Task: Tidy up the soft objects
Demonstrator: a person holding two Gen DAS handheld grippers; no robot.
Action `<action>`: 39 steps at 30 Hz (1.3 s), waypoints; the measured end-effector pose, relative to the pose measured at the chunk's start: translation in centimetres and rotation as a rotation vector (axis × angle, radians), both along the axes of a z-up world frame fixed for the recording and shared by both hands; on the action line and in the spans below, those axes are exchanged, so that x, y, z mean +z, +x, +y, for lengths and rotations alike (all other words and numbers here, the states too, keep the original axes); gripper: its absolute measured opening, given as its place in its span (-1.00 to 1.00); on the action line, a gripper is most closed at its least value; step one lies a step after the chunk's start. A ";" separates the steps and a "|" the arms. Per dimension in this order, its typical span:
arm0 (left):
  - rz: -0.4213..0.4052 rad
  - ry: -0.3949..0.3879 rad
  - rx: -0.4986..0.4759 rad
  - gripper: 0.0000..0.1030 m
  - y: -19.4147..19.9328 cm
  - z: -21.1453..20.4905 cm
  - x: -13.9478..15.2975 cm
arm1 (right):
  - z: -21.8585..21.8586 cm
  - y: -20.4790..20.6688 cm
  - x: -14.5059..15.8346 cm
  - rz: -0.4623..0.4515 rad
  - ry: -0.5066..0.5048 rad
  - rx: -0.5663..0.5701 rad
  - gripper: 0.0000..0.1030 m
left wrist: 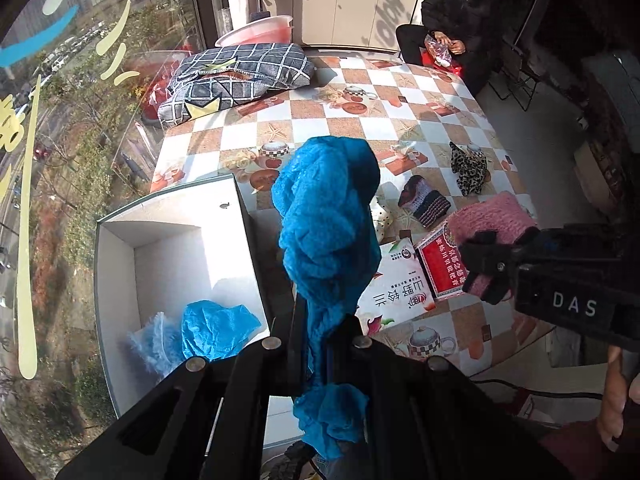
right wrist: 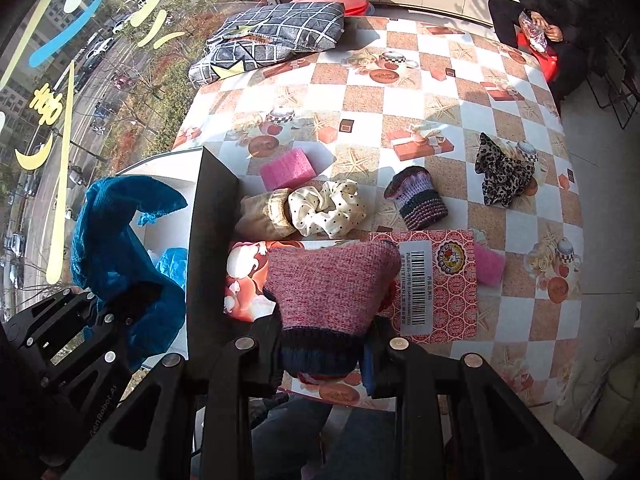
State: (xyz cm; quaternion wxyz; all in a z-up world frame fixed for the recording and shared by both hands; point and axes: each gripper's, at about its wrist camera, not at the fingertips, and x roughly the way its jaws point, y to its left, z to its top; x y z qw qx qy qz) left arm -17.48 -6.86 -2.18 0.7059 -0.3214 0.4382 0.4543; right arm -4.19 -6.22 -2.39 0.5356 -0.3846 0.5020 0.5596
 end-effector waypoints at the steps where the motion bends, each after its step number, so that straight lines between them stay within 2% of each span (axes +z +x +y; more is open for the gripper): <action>1: -0.003 0.001 0.010 -0.88 -0.3 0.0 0.0 | 0.1 -0.4 0.0 -0.003 0.001 0.012 -0.41; 39: -0.023 -0.018 0.326 -0.88 -10.6 -0.7 -0.9 | 2.4 -10.8 -0.6 -0.023 -0.019 0.305 -0.41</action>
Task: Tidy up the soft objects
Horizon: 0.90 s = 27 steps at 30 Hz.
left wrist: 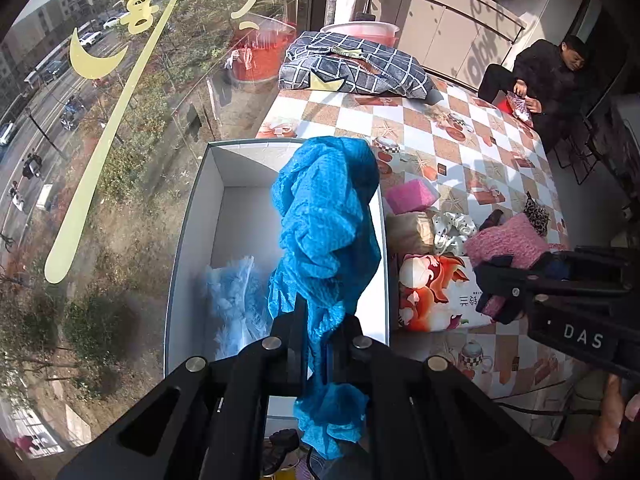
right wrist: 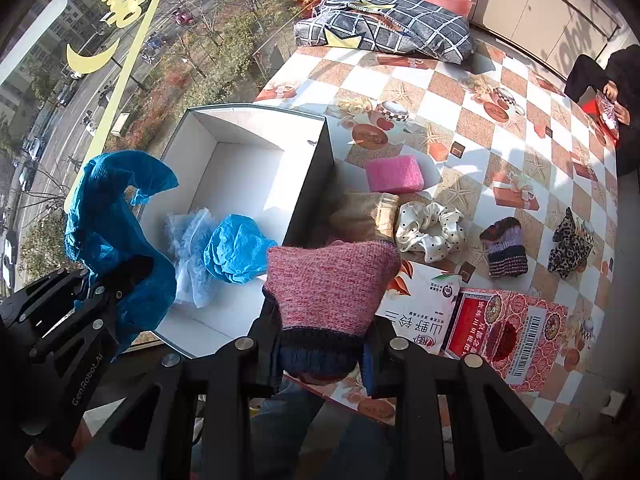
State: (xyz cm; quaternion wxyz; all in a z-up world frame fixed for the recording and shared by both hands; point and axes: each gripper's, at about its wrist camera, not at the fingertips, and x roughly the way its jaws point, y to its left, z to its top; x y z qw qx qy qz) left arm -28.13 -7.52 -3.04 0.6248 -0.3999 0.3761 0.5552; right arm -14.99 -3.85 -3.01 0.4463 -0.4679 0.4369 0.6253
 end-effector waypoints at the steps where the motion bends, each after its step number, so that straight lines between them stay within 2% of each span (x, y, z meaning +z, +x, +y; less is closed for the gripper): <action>1: -0.002 -0.002 0.007 -0.88 -0.2 0.0 -0.1 | 0.0 -0.2 0.0 0.000 0.001 0.007 -0.41; 27: -0.009 -0.062 0.101 -0.88 -3.1 0.2 -2.1 | 0.9 -4.8 -0.2 0.016 -0.003 0.131 -0.41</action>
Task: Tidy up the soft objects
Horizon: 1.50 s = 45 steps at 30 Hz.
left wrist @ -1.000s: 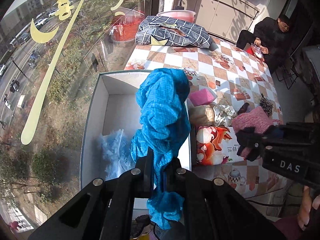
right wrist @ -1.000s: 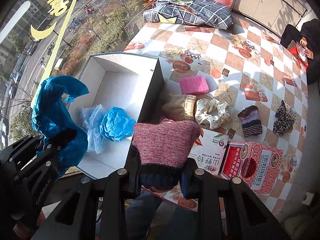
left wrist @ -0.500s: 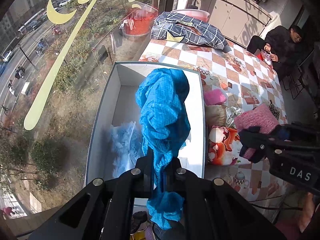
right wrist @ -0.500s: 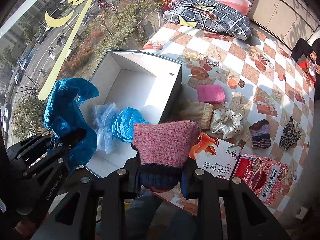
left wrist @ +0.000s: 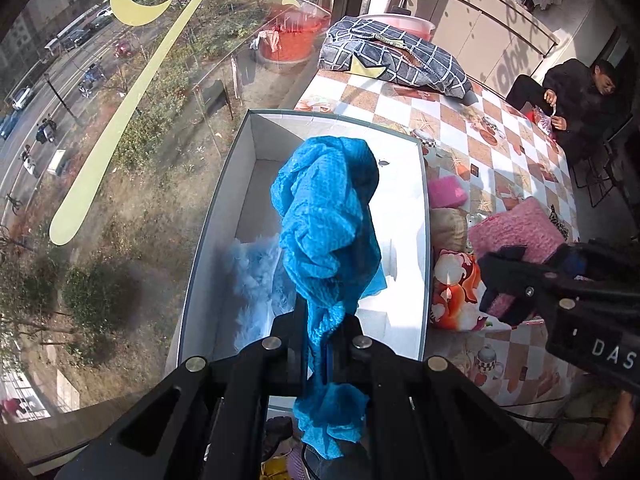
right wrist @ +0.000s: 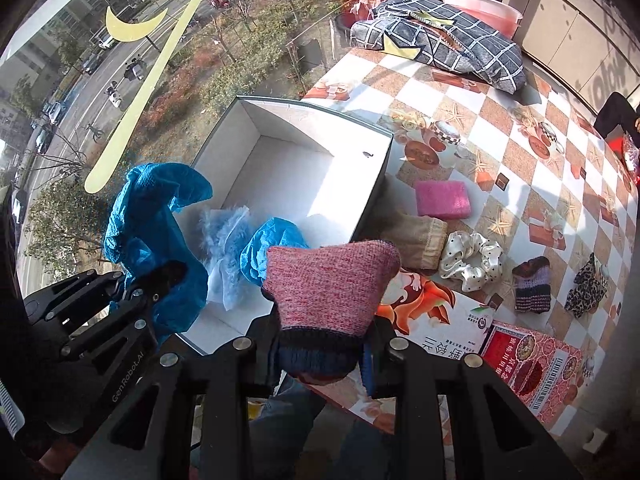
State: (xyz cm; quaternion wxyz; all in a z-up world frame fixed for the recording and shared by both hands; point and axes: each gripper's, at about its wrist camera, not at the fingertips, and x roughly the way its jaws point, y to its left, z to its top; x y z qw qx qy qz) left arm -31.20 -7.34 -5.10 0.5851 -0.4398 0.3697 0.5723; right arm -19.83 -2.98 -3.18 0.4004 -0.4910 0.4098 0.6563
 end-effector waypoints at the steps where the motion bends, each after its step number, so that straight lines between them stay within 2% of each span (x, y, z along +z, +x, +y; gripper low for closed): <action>1: 0.001 -0.004 0.002 -0.88 -0.1 0.0 -0.1 | 0.1 -0.2 0.0 0.001 -0.001 0.002 -0.41; 18: 0.021 -0.029 0.016 -0.88 -0.8 1.9 -1.4 | 2.4 -2.7 -0.3 0.044 -0.023 0.019 -0.41; 39: 0.033 -0.059 0.020 -0.86 -1.4 3.4 -2.8 | 5.0 -4.4 -1.6 0.039 -0.065 0.041 -0.41; 40: 0.043 -0.059 0.019 -0.79 -1.3 3.4 -2.7 | 5.0 -4.4 -1.6 0.038 -0.065 0.042 -0.41; 42: 0.053 -0.052 0.020 -0.43 -1.3 3.3 -2.7 | 5.1 -4.3 -1.6 0.037 -0.066 0.040 -0.34; 43: 0.051 -0.047 0.023 -0.03 -1.3 3.2 -2.6 | 5.2 -4.2 -1.6 0.037 -0.068 0.036 -0.12; 44: 0.040 -0.036 0.027 0.26 -1.4 3.1 -2.5 | 5.3 -4.1 -1.5 0.037 -0.065 0.032 0.07; 45: 0.025 -0.026 0.031 0.35 -1.5 3.0 -2.3 | 5.3 -4.0 -1.4 0.040 -0.060 0.027 0.11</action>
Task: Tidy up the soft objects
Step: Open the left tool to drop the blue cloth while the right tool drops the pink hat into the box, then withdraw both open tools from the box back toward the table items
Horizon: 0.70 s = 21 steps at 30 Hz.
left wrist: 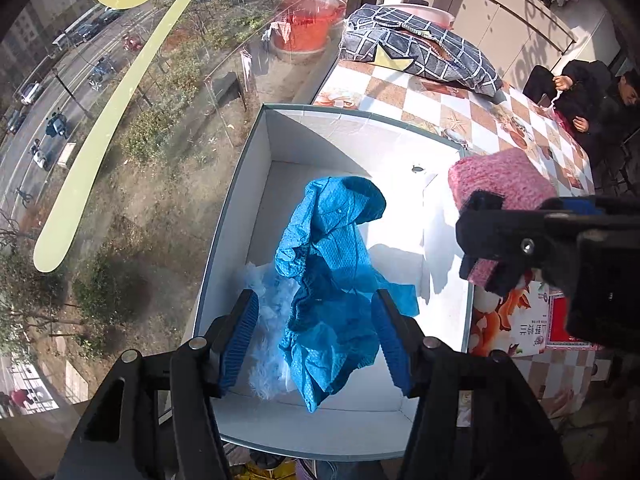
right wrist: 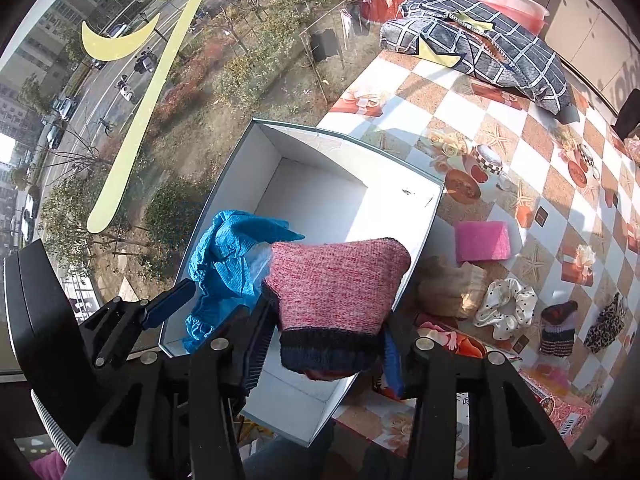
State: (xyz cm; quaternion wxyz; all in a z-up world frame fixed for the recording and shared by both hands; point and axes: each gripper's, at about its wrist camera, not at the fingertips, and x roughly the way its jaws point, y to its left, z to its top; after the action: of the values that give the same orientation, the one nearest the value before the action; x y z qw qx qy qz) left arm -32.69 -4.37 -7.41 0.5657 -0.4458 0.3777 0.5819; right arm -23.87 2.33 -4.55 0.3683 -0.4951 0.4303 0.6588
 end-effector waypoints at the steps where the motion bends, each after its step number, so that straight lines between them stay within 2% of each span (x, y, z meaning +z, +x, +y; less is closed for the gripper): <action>1: -0.010 -0.001 0.002 0.53 -0.1 0.0 0.1 | 0.0 0.1 0.2 0.003 0.006 -0.004 0.12; 2: -0.015 -0.014 0.007 0.64 -0.1 0.1 0.1 | 0.1 0.2 0.3 0.006 0.009 -0.007 0.12; 3: -0.020 -0.026 0.015 0.65 -0.1 0.2 0.0 | 0.2 0.4 0.5 0.010 0.010 -0.012 0.12; 4: -0.025 -0.032 0.022 0.66 -0.2 0.3 -0.1 | 0.3 0.5 0.6 0.015 0.008 -0.022 0.21; 5: -0.029 -0.037 0.029 0.74 -0.3 0.4 -0.2 | 0.5 0.7 0.6 0.019 0.005 -0.032 0.36; 6: -0.036 -0.035 0.038 0.81 -0.4 0.4 -0.2 | 0.6 0.9 0.7 0.023 0.003 -0.043 0.73; 7: -0.042 -0.031 0.047 1.00 -0.5 0.4 -0.1 | 0.7 1.2 0.8 0.029 0.004 -0.057 0.94; 9: -0.053 -0.015 0.057 0.99 -0.6 0.4 0.2 | 0.8 1.8 0.9 0.045 -0.006 -0.080 0.96; 14: -0.110 0.013 0.059 0.99 -0.6 0.7 1.1 | 1.3 3.2 0.1 0.071 -0.105 -0.122 0.98; 21: -0.154 0.016 0.036 0.99 0.1 1.2 2.2 | 0.7 5.0 1.3 0.118 -0.100 -0.165 0.97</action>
State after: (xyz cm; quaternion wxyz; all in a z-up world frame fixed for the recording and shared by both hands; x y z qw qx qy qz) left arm -32.61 -3.21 -5.26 0.5859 -0.4914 0.3205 0.5590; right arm -18.85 3.08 -3.23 0.3701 -0.4361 0.5229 0.6321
